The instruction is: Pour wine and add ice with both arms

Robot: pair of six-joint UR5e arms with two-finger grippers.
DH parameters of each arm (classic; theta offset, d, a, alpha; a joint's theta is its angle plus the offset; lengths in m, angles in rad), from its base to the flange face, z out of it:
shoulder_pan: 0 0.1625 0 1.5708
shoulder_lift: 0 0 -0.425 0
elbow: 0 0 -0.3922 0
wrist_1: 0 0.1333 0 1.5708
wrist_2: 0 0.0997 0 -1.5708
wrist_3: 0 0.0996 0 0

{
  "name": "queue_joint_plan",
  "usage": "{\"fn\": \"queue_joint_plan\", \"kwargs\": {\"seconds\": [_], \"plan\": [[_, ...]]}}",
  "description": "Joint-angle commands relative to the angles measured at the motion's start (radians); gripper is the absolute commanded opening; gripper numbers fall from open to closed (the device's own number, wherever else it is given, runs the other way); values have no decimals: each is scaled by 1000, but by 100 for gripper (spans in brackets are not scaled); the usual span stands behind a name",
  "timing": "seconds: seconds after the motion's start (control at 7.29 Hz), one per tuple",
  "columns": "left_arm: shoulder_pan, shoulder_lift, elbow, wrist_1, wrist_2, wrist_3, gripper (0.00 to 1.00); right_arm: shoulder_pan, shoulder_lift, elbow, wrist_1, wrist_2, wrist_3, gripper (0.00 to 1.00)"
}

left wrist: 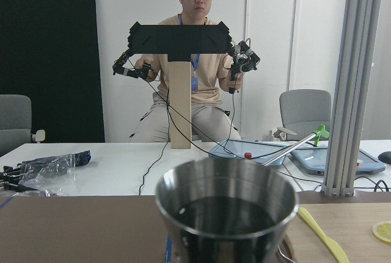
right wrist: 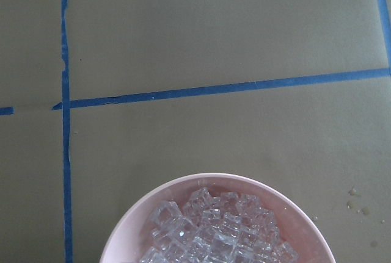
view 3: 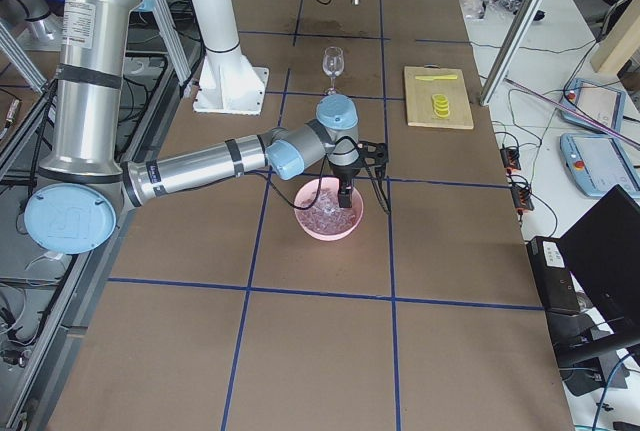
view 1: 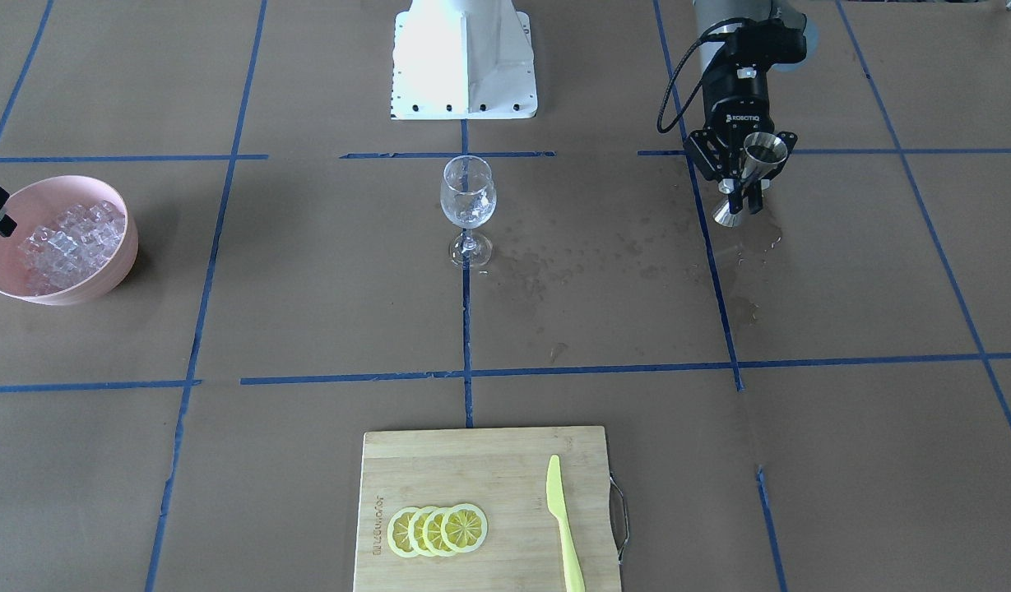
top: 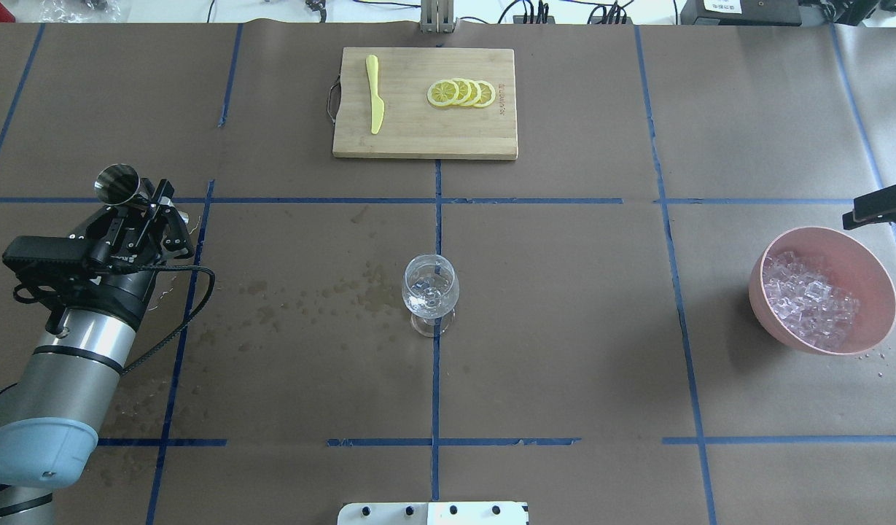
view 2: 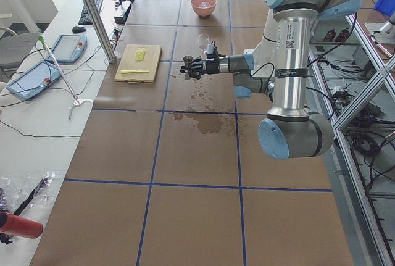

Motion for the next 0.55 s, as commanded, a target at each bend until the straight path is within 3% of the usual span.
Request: {"fn": "queue_joint_plan", "kwargs": {"seconds": [0.0,0.41], "plan": [[-1,-76,-6,-17,-16,95,0,-28,-1,6,5,-1,87,100],[13,-197,1,-2,-32,263,0,-57,-67,17,113,-2,199,100]]}}
